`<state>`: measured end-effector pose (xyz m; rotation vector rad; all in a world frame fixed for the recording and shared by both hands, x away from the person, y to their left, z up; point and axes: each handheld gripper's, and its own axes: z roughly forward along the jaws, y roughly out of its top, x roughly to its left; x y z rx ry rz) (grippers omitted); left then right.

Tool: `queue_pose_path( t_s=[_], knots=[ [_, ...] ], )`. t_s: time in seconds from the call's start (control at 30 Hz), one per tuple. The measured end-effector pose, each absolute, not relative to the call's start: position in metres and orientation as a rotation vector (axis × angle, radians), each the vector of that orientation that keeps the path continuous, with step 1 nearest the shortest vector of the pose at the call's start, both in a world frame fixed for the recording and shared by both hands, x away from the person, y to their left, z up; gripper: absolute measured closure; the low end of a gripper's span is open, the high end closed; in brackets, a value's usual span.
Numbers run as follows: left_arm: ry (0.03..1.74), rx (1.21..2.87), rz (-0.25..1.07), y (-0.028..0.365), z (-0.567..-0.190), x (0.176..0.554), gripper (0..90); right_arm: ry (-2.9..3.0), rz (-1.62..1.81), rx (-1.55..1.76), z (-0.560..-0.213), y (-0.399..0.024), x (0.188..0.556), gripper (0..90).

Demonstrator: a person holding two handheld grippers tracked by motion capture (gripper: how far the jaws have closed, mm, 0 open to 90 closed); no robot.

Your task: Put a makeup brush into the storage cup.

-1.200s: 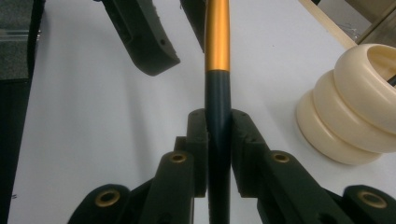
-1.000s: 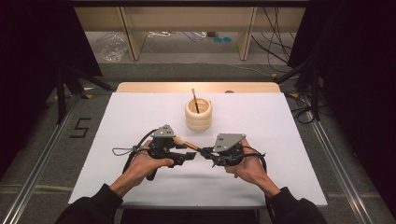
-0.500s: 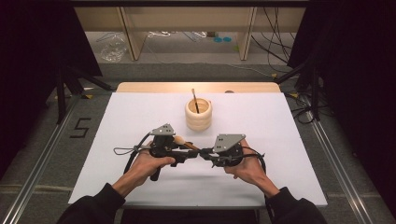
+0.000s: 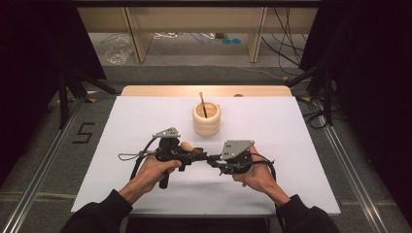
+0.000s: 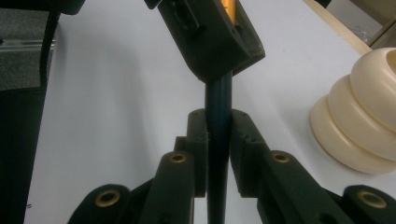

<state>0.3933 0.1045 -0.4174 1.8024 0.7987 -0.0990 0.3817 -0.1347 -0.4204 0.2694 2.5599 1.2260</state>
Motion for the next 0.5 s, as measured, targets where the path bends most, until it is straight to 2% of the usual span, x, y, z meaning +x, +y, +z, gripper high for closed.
queue_pose_path(
  t_s=[0.2, 0.5],
  knots=[
    [0.768, 1.799, -0.122, 0.1030, -0.4181, 0.3926, 75.1, 2.565, 1.221, 0.270, -0.4211, -0.1338, 0.3814, 79.8],
    [0.748, 1.804, -0.122, 0.1030, -0.4177, 0.3922, 76.7, 2.569, 1.225, 0.265, -0.4218, -0.1333, 0.3812, 79.8]
  ],
)
